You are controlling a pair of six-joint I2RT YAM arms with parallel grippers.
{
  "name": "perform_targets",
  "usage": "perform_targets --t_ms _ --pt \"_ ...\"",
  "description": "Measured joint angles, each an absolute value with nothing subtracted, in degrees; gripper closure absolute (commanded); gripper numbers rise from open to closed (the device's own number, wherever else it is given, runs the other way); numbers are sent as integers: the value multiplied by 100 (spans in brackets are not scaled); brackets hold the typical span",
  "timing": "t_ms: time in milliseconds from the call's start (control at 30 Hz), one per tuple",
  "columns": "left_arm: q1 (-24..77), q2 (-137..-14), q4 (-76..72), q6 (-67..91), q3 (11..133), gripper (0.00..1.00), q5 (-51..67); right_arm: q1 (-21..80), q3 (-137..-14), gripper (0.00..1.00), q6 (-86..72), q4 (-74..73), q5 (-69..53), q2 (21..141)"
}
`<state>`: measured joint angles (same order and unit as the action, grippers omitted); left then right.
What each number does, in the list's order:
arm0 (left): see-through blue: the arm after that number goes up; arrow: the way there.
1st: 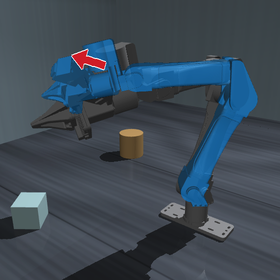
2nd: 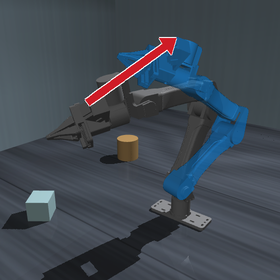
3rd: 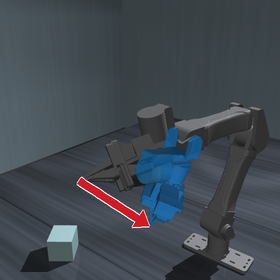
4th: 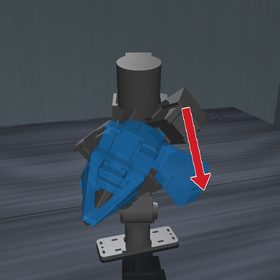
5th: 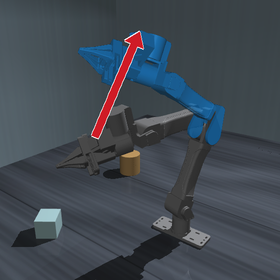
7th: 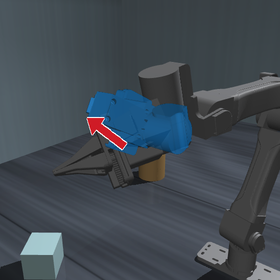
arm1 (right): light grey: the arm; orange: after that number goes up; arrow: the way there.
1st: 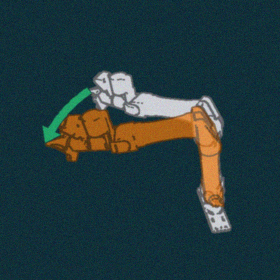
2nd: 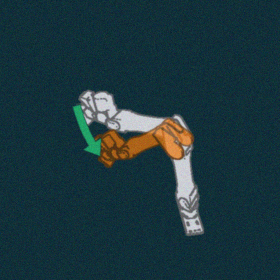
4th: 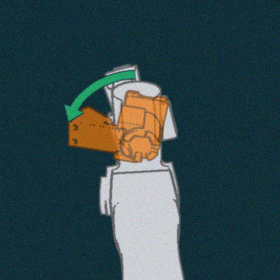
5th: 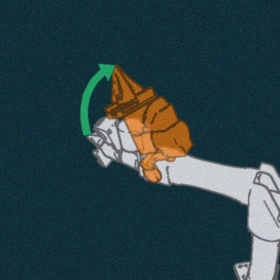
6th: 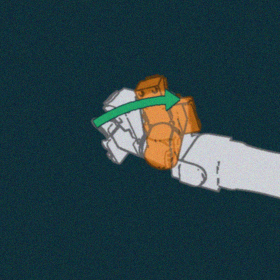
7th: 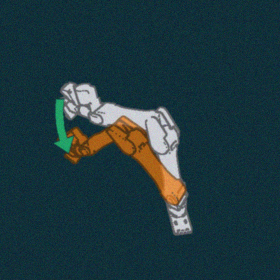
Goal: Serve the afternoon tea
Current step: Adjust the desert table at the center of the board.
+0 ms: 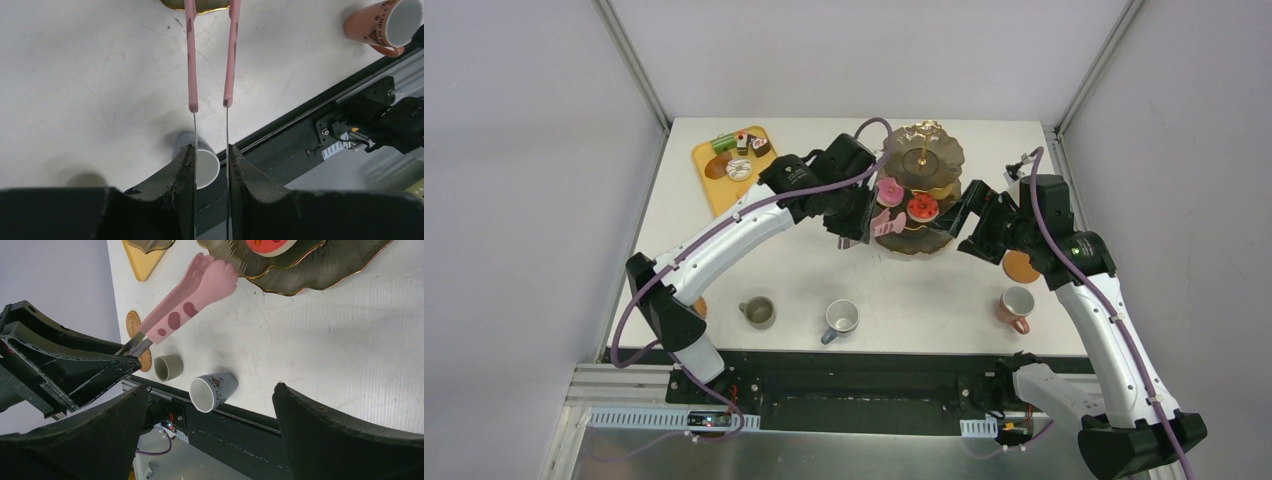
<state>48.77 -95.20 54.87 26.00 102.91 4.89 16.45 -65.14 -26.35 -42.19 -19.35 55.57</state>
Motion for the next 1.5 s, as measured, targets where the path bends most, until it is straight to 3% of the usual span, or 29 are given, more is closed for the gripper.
perform_targets --t_ms 233,433,800,1133,1500 --pt "4707 -9404 5968 2521 10582 88 51 1645 -6490 1 -2637 -4219 -1938 5557" --pt "3922 -9426 5992 2335 10903 89 -56 1645 -6490 1 -2637 -4217 -1938 5557" --pt "3638 -10477 5684 2014 11985 90 -141 1645 -6490 1 -2637 -4219 -1933 5557" --pt "3739 -10663 5531 2012 11638 90 115 1645 -6490 1 -2637 -4222 -1892 5555" --pt "4241 -10064 5529 2294 10914 90 130 1645 -6490 1 -2639 -4219 -1894 5555"
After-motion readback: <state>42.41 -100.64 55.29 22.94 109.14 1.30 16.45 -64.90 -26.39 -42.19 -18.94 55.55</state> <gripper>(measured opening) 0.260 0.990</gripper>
